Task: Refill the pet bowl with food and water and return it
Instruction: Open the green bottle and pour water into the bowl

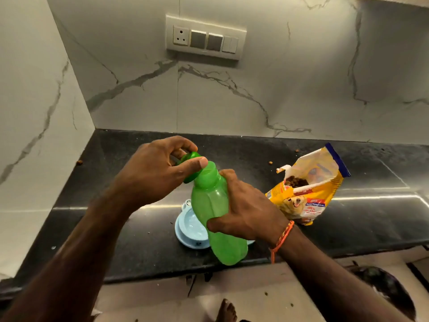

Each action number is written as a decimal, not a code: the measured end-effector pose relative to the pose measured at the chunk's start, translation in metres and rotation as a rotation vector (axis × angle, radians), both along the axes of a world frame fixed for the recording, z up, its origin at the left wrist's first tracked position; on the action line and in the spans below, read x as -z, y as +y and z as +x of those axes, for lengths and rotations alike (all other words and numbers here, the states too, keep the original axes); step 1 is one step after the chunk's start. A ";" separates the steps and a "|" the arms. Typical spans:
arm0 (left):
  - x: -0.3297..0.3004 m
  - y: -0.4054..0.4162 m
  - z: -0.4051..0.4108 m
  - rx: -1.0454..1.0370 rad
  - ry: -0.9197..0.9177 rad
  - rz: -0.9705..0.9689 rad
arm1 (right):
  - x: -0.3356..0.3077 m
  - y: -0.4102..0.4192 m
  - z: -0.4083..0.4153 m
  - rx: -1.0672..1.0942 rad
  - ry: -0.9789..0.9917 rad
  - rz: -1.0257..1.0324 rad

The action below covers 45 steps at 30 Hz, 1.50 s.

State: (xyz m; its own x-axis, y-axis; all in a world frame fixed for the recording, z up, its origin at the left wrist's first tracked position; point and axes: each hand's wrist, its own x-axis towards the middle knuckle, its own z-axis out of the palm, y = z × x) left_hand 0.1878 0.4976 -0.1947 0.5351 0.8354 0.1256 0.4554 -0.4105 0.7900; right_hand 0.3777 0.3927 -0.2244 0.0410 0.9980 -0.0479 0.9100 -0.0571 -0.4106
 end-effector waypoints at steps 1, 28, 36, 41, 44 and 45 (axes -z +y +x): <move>-0.007 0.001 -0.002 0.003 0.012 0.048 | -0.001 0.004 -0.004 -0.008 0.012 0.017; -0.061 0.040 -0.045 0.011 0.699 0.166 | 0.025 0.106 -0.081 -0.129 0.232 0.119; -0.058 0.049 -0.049 -0.143 0.852 0.133 | 0.039 0.117 -0.086 -0.112 0.304 0.136; -0.057 0.045 -0.050 0.112 0.744 0.088 | 0.046 0.122 -0.087 -0.095 0.322 0.127; -0.047 0.052 -0.049 -0.139 0.801 0.158 | 0.049 0.123 -0.088 -0.093 0.352 0.140; -0.045 0.053 -0.050 -0.158 0.812 0.171 | 0.049 0.123 -0.087 -0.092 0.351 0.134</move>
